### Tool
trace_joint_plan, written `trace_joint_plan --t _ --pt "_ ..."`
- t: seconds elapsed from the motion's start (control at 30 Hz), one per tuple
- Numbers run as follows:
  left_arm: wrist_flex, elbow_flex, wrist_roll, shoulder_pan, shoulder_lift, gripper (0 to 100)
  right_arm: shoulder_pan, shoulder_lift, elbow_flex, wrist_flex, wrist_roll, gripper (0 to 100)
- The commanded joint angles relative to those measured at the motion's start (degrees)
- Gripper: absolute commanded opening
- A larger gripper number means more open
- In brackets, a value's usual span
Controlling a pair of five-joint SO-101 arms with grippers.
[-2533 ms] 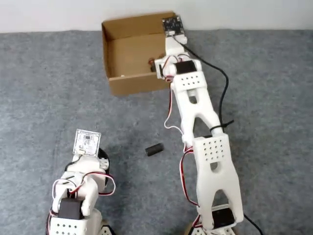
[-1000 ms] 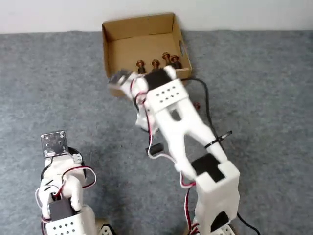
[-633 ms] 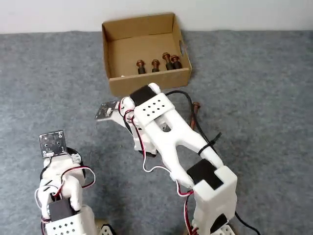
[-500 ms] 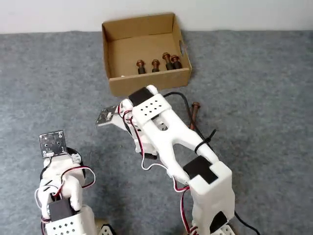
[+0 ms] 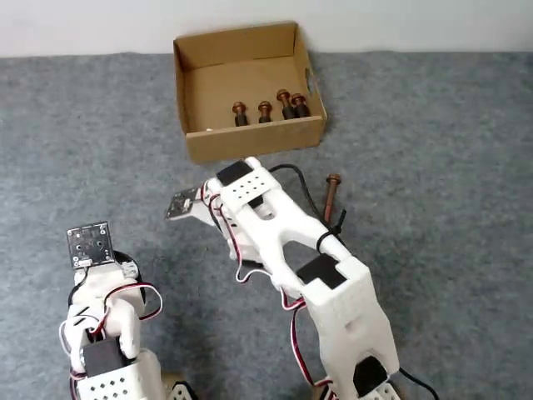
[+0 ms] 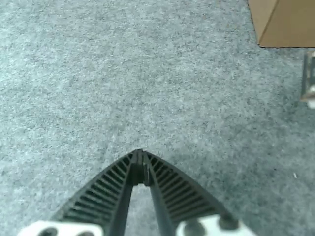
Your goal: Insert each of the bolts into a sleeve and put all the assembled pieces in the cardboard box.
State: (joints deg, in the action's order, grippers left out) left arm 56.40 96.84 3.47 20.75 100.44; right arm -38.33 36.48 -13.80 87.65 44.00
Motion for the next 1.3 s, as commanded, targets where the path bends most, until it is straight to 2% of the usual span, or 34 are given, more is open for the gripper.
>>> trace_joint_plan --t 0.0,0.33,0.6,0.73,0.9,1.0,1.13,1.27 --pt "-1.58 -0.22 -0.35 -0.53 0.62 0 0.04 1.8 -1.14 0.4 0.53 0.4" --pt "-1.58 -0.22 -0.35 -2.2 0.62 0 1.01 1.19 -1.93 1.8 -0.18 0.9" --pt "-1.58 -0.22 -0.35 -2.29 0.53 0 8.4 -4.53 -9.49 12.88 -9.41 0.9" --pt "-1.58 -0.22 -0.35 -2.37 0.53 0 12.09 -9.36 -9.41 15.08 -12.48 0.9" --pt "-1.58 -0.22 -0.35 -3.16 0.62 0 17.1 -20.09 -9.41 15.16 -21.89 0.9" --pt "-1.49 -0.22 -0.35 -5.1 0.62 0 19.56 -26.68 -8.62 15.25 -30.07 0.9" --pt "-2.02 -0.4 -0.62 -10.73 0.7 0 23.34 -37.05 -0.88 15.25 -40.09 0.9" --pt "-6.68 -2.24 -0.35 -17.67 0.7 0 29.41 -49.89 10.29 15.08 -46.33 0.9"
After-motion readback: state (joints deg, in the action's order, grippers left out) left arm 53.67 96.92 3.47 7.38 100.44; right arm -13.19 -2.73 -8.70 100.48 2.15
